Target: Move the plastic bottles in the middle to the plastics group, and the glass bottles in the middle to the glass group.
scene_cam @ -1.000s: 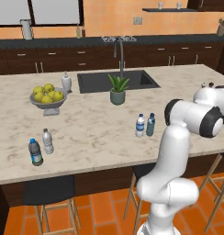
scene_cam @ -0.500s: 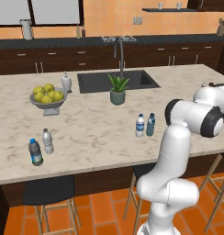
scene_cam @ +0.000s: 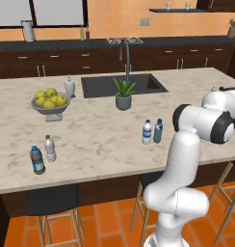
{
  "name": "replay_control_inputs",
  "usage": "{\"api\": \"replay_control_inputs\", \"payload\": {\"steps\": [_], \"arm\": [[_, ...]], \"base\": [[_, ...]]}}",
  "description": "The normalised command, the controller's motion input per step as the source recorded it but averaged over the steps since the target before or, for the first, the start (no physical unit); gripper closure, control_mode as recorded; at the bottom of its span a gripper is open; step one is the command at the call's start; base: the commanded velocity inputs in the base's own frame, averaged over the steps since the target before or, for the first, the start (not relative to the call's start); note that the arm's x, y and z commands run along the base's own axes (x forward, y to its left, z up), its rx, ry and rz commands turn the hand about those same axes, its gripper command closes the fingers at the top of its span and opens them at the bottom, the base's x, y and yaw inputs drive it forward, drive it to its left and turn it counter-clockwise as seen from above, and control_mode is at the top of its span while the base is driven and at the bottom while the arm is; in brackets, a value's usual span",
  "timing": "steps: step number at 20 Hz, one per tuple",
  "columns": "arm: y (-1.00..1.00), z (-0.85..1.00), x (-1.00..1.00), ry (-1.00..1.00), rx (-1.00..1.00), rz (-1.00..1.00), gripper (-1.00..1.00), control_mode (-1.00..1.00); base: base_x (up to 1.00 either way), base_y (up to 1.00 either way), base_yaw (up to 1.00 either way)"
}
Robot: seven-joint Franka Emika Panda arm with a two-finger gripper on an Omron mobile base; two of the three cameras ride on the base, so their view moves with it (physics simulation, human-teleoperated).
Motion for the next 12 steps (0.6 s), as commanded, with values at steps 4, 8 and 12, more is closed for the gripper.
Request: {"api": "replay_control_inputs", "payload": {"steps": [4,8,12], "arm": [[-0.13,0.0,0.0,0.0,-0.01,0.0,1.0,-1.0],[-0.16,0.0,0.0,0.0,0.0,0.0,1.0,-1.0],[-0.2,0.0,0.0,0.0,0.0,0.0,1.0,-1.0]], "base": [[0.0,0.0,0.0],[0.0,0.0,0.0],[0.0,0.0,0.0]]}}
